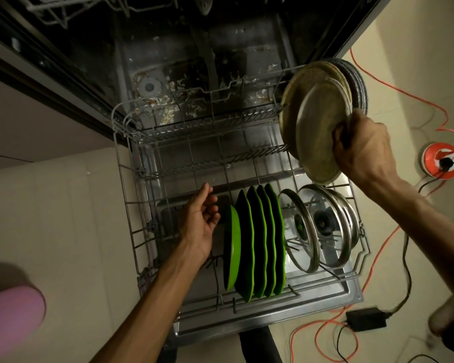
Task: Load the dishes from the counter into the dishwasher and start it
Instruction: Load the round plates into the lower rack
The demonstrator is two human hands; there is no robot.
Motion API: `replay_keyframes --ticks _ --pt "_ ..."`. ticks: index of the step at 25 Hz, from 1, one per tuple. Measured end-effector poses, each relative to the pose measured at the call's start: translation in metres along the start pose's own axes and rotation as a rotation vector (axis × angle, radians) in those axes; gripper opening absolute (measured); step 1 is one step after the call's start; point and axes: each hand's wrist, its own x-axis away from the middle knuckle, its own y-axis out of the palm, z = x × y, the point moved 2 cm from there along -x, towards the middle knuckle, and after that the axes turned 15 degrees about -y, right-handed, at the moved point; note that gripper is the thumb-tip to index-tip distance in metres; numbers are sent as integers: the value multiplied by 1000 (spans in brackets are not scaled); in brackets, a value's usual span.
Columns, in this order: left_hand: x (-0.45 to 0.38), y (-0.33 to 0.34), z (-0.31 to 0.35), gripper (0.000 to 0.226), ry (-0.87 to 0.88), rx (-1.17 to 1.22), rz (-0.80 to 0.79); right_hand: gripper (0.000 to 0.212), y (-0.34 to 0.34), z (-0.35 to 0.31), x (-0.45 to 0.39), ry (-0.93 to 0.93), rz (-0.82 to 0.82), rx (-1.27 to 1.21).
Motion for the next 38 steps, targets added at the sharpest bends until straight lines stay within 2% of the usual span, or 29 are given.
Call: replay_keyframes --ticks 15,23,38 --pt "-3 -3 0 11 -16 -2 20 19 34 16 -31 -1 -125 40" --pt "-6 -8 1 11 -16 9 24 15 44 24 -48 52 -130 22" --pt "-7 -8 -1 12 -36 9 16 33 35 22 -57 80 -71 61"
